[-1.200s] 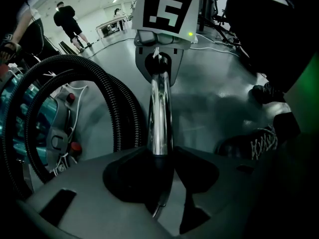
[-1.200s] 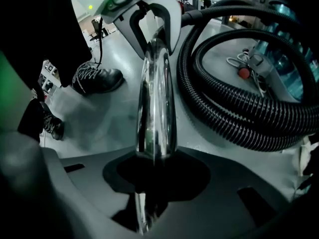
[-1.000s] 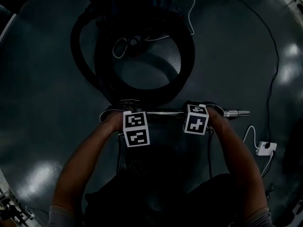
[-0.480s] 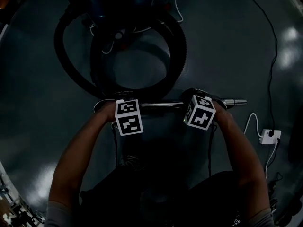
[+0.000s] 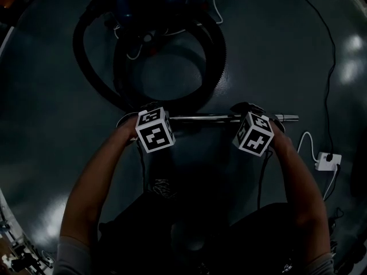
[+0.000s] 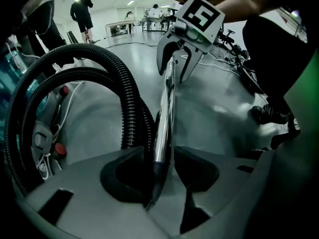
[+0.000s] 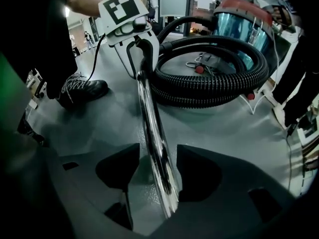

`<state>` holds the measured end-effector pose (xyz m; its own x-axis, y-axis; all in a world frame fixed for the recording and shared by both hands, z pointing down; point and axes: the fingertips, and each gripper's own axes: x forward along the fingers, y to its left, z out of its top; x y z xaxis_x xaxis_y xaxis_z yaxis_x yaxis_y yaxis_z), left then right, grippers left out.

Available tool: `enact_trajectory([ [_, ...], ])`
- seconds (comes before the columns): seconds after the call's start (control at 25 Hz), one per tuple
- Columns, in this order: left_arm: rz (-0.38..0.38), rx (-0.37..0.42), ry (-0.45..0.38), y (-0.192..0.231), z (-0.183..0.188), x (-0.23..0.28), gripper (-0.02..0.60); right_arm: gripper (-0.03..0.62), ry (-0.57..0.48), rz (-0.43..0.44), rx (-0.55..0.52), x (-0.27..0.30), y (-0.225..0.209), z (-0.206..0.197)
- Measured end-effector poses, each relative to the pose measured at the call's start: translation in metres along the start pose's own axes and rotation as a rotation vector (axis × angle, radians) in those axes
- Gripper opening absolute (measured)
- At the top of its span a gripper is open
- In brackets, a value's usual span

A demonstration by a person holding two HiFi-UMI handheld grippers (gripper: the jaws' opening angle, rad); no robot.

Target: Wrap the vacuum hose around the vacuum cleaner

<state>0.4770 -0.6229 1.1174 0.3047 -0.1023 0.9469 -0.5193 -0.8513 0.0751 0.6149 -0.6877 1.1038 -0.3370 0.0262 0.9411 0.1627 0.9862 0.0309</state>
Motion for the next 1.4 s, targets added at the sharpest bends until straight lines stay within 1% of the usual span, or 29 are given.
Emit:
enact_trajectory([
  [0.12, 0.032, 0.023, -0.024, -0.003, 0.013, -0.010, 0.181, 0.225, -0.001, -0.018, 0.023, -0.005, 0.000, -0.002],
  [0.28, 0.066, 0.044, -0.094, -0.009, 0.045, -0.025, 0.179, 0.222, -0.002, -0.037, 0.088, -0.017, -0.005, -0.011],
  [0.32, 0.080, 0.052, -0.099, -0.009, 0.052, -0.029, 0.179, 0.209, -0.004, -0.059, 0.102, -0.022, -0.006, -0.013],
  [0.36, 0.093, 0.058, -0.097, -0.009, 0.058, -0.032, 0.179, 0.165, -0.012, -0.090, 0.121, -0.028, -0.008, -0.015],
  [0.4, 0.106, 0.060, -0.095, -0.010, 0.064, -0.035, 0.174, 0.101, -0.028, -0.123, 0.152, -0.036, -0.010, -0.018],
  [0.44, 0.120, 0.060, -0.095, -0.010, 0.070, -0.040, 0.129, 0.046, -0.048, -0.151, 0.192, -0.044, -0.011, -0.021],
  [0.48, 0.134, 0.061, -0.099, -0.010, 0.078, -0.045, 0.093, 0.032, -0.067, -0.171, 0.234, -0.054, -0.012, -0.023],
  [0.52, 0.145, 0.067, -0.102, -0.010, 0.086, -0.050, 0.062, 0.032, -0.083, -0.186, 0.266, -0.065, -0.013, -0.024],
  [0.56, 0.152, 0.075, -0.102, -0.010, 0.094, -0.055, 0.040, 0.032, -0.093, -0.200, 0.285, -0.076, -0.013, -0.023],
  [0.6, 0.153, 0.086, -0.098, -0.012, 0.102, -0.061, 0.017, 0.018, -0.101, -0.214, 0.294, -0.089, -0.012, -0.021],
  [0.64, 0.144, 0.097, -0.090, -0.016, 0.110, -0.067, 0.008, 0.006, -0.107, -0.225, 0.301, -0.102, -0.008, -0.019],
  [0.72, 0.101, 0.115, -0.073, -0.030, 0.122, -0.083, 0.008, 0.006, -0.109, -0.231, 0.335, -0.128, 0.007, -0.019],
  [0.8, 0.057, 0.128, -0.065, -0.044, 0.138, -0.102, 0.008, 0.006, -0.091, -0.218, 0.372, -0.153, 0.026, -0.026],
  [0.92, 0.021, 0.152, -0.069, -0.062, 0.169, -0.130, 0.006, 0.006, -0.063, -0.191, 0.401, -0.189, 0.056, -0.040],
  [1.0, -0.011, 0.195, -0.077, -0.080, 0.190, -0.148, 0.008, 0.006, -0.058, -0.175, 0.446, -0.212, 0.075, -0.049],
  [1.08, -0.060, 0.258, -0.091, -0.105, 0.212, -0.169, 0.008, 0.006, -0.065, -0.164, 0.511, -0.236, 0.093, -0.053],
  [1.2, -0.122, 0.322, -0.120, -0.140, 0.244, -0.204, 0.008, 0.006, -0.053, -0.169, 0.588, -0.275, 0.112, -0.058],
  [1.28, -0.141, 0.323, -0.132, -0.157, 0.261, -0.226, 0.008, 0.006, -0.054, -0.187, 0.630, -0.302, 0.122, -0.054],
  [1.4, -0.191, 0.246, -0.162, -0.185, 0.284, -0.261, 0.008, 0.006, -0.093, -0.227, 0.735, -0.349, 0.134, -0.043],
])
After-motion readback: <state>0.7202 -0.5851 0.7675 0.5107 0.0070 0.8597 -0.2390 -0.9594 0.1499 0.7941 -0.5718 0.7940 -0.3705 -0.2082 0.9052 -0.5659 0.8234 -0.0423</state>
